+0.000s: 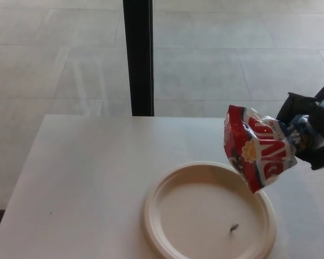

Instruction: The robot uses its right hand to pick up a bag of sunflower seeds kept in the middle of the desk and tilts it over a plate kept next to it to pour out a few seeds and then puts the bag of seeds back on the desk

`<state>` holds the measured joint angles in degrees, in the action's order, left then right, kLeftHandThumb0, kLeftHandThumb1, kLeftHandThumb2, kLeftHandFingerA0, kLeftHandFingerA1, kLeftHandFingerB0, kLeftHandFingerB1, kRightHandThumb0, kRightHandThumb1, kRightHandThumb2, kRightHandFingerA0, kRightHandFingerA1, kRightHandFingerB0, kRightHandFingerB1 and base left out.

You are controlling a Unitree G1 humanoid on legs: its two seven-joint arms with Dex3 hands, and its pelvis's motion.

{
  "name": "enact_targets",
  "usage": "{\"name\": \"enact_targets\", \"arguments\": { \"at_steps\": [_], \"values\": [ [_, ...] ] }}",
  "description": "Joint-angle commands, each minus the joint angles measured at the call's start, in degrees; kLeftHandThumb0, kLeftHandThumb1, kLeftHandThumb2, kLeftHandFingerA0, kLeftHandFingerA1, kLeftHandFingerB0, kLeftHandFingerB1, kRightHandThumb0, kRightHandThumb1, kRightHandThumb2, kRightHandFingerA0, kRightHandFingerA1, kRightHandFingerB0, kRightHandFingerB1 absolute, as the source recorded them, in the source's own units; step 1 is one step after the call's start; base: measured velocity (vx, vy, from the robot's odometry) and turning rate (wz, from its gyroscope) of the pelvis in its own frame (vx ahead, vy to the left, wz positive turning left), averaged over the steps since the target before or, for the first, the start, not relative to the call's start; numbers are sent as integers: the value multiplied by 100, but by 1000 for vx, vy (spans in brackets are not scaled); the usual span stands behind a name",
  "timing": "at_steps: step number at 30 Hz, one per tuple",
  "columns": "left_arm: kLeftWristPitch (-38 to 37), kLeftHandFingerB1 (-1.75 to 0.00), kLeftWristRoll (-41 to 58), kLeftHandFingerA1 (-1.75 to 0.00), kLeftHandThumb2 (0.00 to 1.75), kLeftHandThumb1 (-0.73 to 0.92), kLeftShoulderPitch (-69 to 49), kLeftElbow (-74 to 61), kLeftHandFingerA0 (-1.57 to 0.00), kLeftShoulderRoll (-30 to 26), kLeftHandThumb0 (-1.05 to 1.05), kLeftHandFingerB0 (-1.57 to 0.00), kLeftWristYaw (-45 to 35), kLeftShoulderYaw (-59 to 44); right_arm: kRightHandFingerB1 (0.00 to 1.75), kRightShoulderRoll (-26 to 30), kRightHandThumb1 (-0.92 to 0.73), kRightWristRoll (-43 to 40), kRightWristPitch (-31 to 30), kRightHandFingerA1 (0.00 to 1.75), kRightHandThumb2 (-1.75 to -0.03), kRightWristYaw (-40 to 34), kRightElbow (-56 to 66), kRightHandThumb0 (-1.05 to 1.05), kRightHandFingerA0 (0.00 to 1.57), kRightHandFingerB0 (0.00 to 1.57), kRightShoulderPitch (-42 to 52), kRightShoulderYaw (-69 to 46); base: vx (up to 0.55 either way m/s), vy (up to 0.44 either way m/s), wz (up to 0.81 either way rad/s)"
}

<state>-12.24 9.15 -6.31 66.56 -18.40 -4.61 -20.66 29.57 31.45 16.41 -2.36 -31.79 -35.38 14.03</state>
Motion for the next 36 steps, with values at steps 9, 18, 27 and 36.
{"name": "enact_targets", "arguments": {
  "at_steps": [9, 18, 27, 36],
  "values": [
    [-38, -67, -65, -88, 87, 85, -60, -21, -42, -179, -61, -36, -28, 64, 166, 143, -49, 417, 99, 175, -114, -140, -19, -14, 86, 69, -72, 241, 0, 0, 0],
    [-19, -67, -44, -88, 87, 85, -12, -18, -48, -198, -62, -34, -43, 88, 164, 204, -51, 695, 78, 175, -112, -275, -52, -21, 89, 67, -226, 322, 0, 0, 0],
    [-51, -69, -111, -83, 91, 84, -97, -74, -47, -233, -63, -39, -33, 152, 164, 199, -51, 703, 6, 175, -110, -145, 138, -18, 88, 69, -176, 290, 0, 0, 0],
    [-128, -66, -130, -77, 119, 69, -32, 111, -44, -270, -68, -31, -67, 205, 160, 198, -54, 873, -102, 175, -113, -75, 286, -19, 88, 71, -221, 366, 0, 0, 0]
  ]
}}
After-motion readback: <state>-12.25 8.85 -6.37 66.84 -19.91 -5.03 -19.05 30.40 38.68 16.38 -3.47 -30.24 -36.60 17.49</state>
